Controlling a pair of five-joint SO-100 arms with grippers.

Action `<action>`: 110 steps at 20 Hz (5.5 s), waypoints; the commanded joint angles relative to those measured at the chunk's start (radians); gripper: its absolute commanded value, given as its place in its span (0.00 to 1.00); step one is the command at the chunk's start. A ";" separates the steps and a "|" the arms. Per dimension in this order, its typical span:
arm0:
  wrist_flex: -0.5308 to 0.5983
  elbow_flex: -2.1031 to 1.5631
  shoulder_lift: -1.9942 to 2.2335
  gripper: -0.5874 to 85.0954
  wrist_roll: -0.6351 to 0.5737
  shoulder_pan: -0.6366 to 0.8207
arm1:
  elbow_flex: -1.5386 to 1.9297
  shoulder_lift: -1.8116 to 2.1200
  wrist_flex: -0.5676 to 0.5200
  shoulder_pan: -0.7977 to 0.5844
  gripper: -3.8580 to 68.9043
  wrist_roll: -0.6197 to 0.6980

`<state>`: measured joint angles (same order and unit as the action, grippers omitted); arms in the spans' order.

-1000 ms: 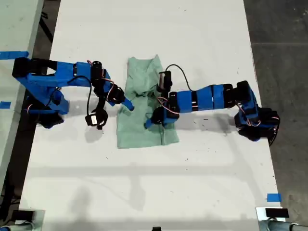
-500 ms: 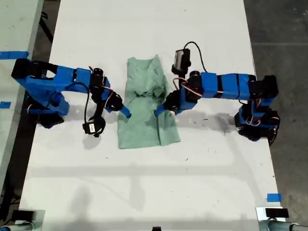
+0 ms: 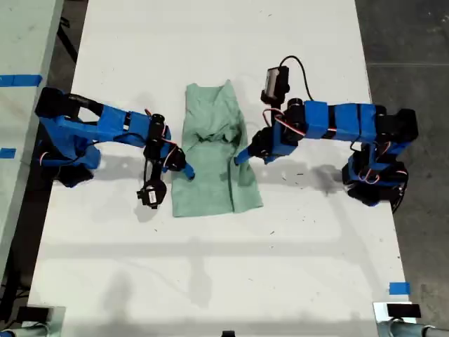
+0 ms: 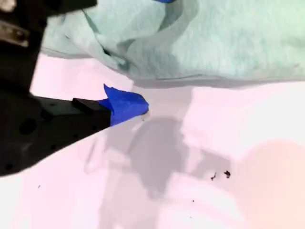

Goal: Fold tshirt

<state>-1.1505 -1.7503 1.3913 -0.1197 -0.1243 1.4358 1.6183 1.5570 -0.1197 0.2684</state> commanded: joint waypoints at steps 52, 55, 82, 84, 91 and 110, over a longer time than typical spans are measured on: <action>-0.604 0.618 -0.015 0.40 0.212 -0.196 | 0.100 0.124 -0.150 0.161 0.46 -0.097; -0.439 0.430 0.095 0.38 0.299 -0.238 | 0.003 0.018 -0.153 0.209 0.46 -0.127; 0.020 0.497 -0.425 0.03 0.232 -0.227 | -0.433 -0.696 -0.238 0.290 0.02 -0.169; 0.011 0.528 -0.393 0.01 0.207 -0.247 | -0.439 -0.640 -0.204 0.319 0.02 -0.160; -0.239 0.914 -0.405 0.01 0.176 -0.337 | -0.462 -0.433 -0.114 0.454 0.03 -0.178; -0.391 0.871 -0.173 0.01 -0.453 0.403 | -0.164 -0.123 -0.301 -0.364 0.02 0.360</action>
<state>-1.5585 -0.8866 1.1766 -0.5262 0.2148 1.2579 1.4036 1.3269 -0.4249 0.5983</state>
